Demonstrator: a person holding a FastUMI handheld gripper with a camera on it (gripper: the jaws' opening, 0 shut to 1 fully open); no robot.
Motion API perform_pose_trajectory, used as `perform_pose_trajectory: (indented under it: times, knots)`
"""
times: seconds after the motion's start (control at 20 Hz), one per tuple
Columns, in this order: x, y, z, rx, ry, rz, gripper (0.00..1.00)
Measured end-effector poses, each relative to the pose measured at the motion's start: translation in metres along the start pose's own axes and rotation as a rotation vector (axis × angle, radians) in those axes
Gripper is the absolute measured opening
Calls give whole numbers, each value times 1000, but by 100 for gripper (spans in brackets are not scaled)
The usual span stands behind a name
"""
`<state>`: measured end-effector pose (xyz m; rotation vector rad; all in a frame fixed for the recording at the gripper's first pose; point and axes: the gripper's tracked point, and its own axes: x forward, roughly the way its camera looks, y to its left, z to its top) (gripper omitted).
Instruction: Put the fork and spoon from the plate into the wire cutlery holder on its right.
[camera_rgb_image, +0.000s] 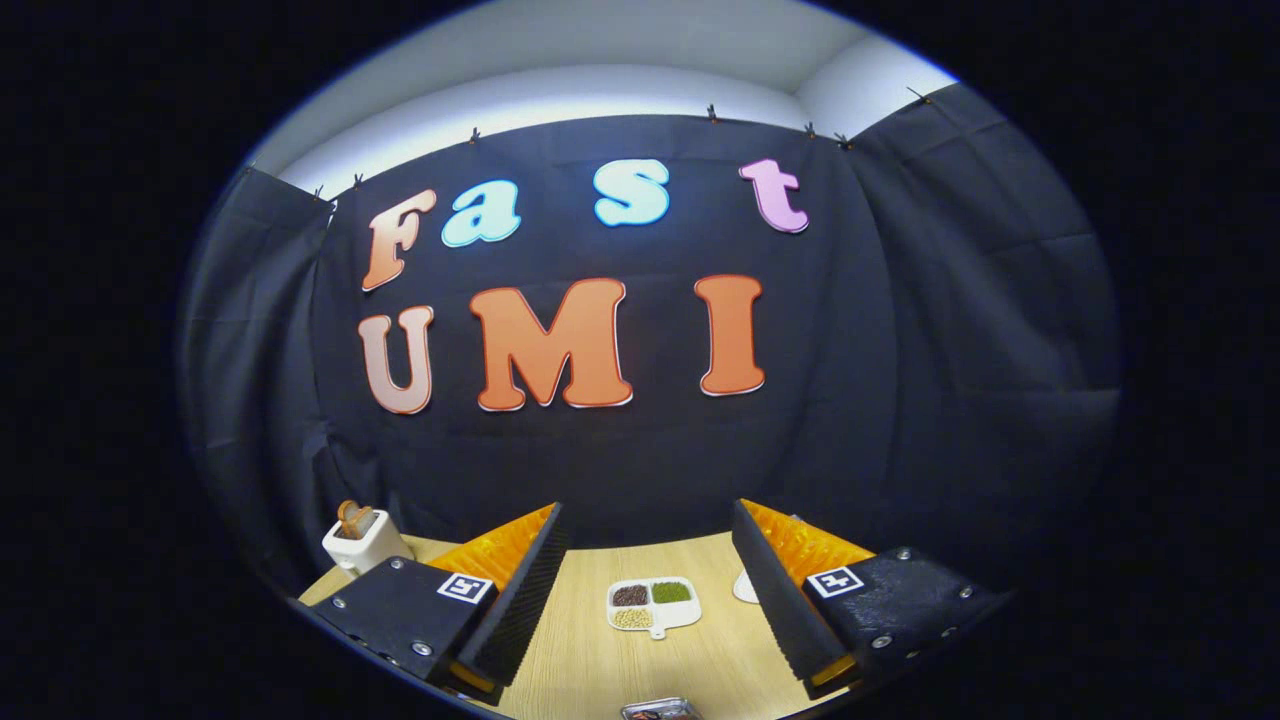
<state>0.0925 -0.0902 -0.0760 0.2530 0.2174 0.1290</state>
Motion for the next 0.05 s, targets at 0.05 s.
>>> perform_pose_trajectory:
  times: [0.05]
  knots:
    - [-3, -1, 5, 11, -24, -4, 98]
